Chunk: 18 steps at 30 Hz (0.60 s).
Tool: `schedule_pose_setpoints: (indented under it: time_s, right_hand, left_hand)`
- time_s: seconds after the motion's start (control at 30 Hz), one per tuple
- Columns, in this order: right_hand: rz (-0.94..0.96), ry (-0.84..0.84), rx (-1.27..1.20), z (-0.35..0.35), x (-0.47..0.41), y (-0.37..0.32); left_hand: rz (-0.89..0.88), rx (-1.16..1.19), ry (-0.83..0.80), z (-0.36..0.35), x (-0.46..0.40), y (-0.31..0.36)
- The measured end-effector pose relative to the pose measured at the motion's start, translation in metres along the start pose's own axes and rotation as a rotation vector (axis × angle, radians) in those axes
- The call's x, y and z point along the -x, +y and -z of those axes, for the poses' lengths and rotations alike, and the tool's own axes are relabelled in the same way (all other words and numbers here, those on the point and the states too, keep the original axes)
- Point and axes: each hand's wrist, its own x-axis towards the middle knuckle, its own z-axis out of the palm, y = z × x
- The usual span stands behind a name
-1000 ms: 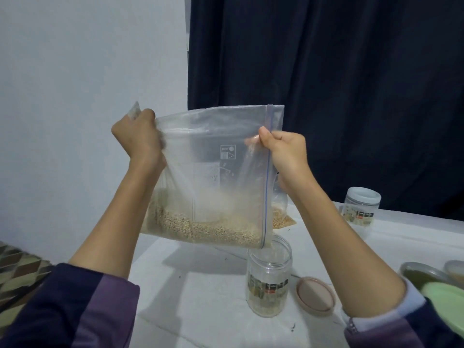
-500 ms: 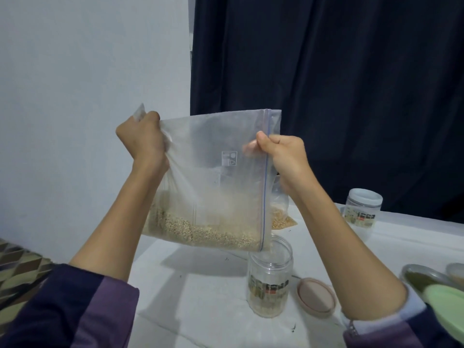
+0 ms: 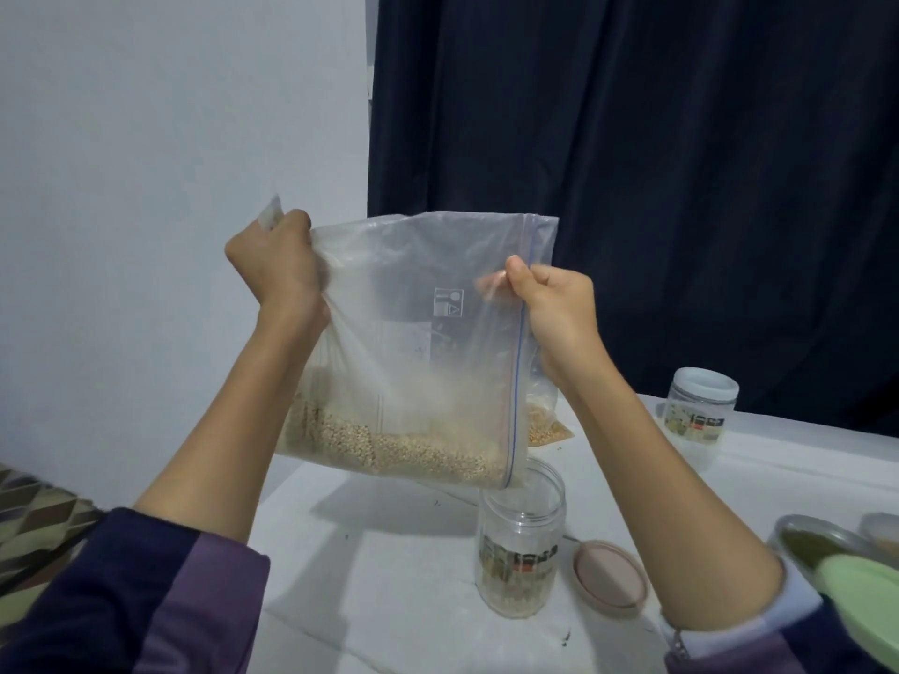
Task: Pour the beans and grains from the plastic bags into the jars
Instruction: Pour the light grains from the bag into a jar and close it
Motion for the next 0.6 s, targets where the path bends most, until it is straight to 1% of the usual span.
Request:
schedule_pose_setpoints:
  time_s: [0.07, 0.13, 0.27, 0.33, 0.43, 0.53, 0.6]
  right_hand:
    - [-0.018, -0.002, -0.004, -0.0014, 0.0009, 0.0012]
    - [-0.010, 0.034, -0.007, -0.0004, 0.0013, 0.0013]
    - [-0.024, -0.043, -0.006, 0.0026, 0.0009, 0.0007]
    - [-0.021, -0.005, -0.009, 0.0048, 0.0002, 0.0028]
    - [-0.046, -0.015, -0.030, 0.0046, -0.0001, 0.0054]
    - [-0.027, 0.032, -0.026, 0.0045, 0.0002, 0.0066]
    - [-0.042, 0.005, -0.025, 0.0050, -0.0013, 0.0062]
  left_hand:
    - [0.023, -0.009, 0.010, -0.0029, 0.0028, 0.0020]
    - [0.019, -0.004, 0.010, -0.0048, 0.0034, 0.0019]
    - [-0.003, -0.003, 0.016, -0.0070, 0.0059, 0.0009]
    - [0.007, -0.006, 0.020, -0.0074, 0.0070, 0.0006]
    - [0.001, -0.006, 0.015, -0.0066, 0.0091, 0.0001]
    - [-0.002, -0.017, 0.008, -0.0072, 0.0099, -0.0005]
    - [-0.005, -0.003, -0.003, -0.0069, 0.0105, -0.0016]
